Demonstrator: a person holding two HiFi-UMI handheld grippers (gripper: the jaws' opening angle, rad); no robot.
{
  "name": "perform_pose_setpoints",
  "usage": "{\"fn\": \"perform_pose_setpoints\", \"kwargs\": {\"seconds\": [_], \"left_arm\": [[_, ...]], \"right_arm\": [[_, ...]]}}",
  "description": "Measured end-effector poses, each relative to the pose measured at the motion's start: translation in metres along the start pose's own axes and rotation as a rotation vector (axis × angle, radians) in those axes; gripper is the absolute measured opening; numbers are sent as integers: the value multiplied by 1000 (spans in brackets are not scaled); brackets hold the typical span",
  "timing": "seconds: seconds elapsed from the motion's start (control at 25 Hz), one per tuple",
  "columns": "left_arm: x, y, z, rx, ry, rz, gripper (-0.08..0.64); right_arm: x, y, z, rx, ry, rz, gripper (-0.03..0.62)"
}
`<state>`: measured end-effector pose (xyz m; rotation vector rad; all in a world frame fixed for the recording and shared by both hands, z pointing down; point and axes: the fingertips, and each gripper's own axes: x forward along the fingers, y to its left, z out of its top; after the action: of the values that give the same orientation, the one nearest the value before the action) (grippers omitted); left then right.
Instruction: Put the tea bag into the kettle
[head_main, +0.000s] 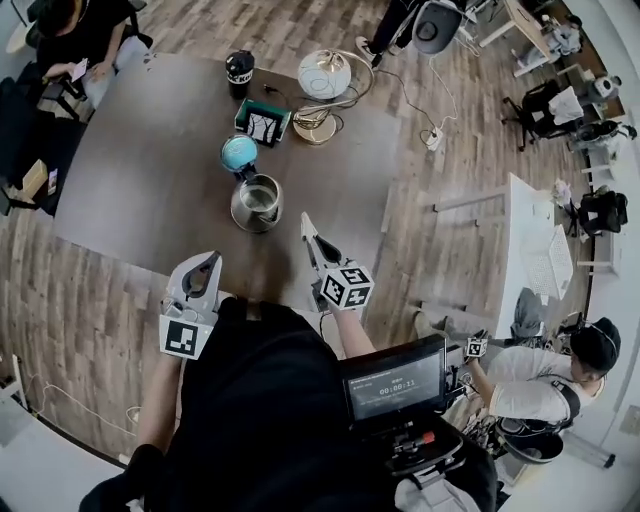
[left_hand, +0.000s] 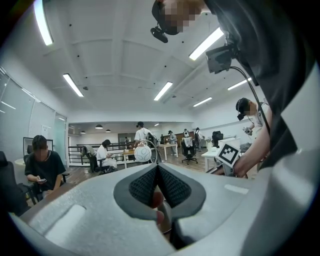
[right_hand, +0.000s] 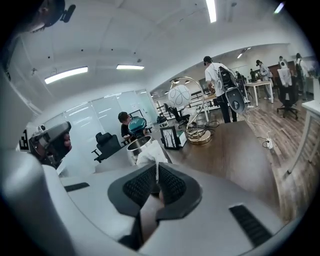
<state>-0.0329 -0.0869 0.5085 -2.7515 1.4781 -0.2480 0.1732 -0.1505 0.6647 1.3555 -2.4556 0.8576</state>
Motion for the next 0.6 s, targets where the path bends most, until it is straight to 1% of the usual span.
{"fn": "perform_pose_setpoints", "kwargs": {"seconds": [0.2, 0.36, 0.44, 0.52, 0.6], "left_arm": [[7, -3, 2, 29, -8, -51, -15], [5, -1, -5, 40, 7, -55, -15], [7, -2, -9, 43, 10, -66, -15], [11, -6, -11, 41, 1, -86, -15], [11, -7, -9, 36, -13, -83, -15]], "right_arm": [[-20, 19, 8, -4, -58, -3, 21], [-34, 36, 8, -11, -113, 33, 21], [-38, 38, 9, -5, -138, 34, 21], [-42, 37, 9, 0, -158, 30, 21], [-40, 41, 10, -6, -164, 42, 21]]}}
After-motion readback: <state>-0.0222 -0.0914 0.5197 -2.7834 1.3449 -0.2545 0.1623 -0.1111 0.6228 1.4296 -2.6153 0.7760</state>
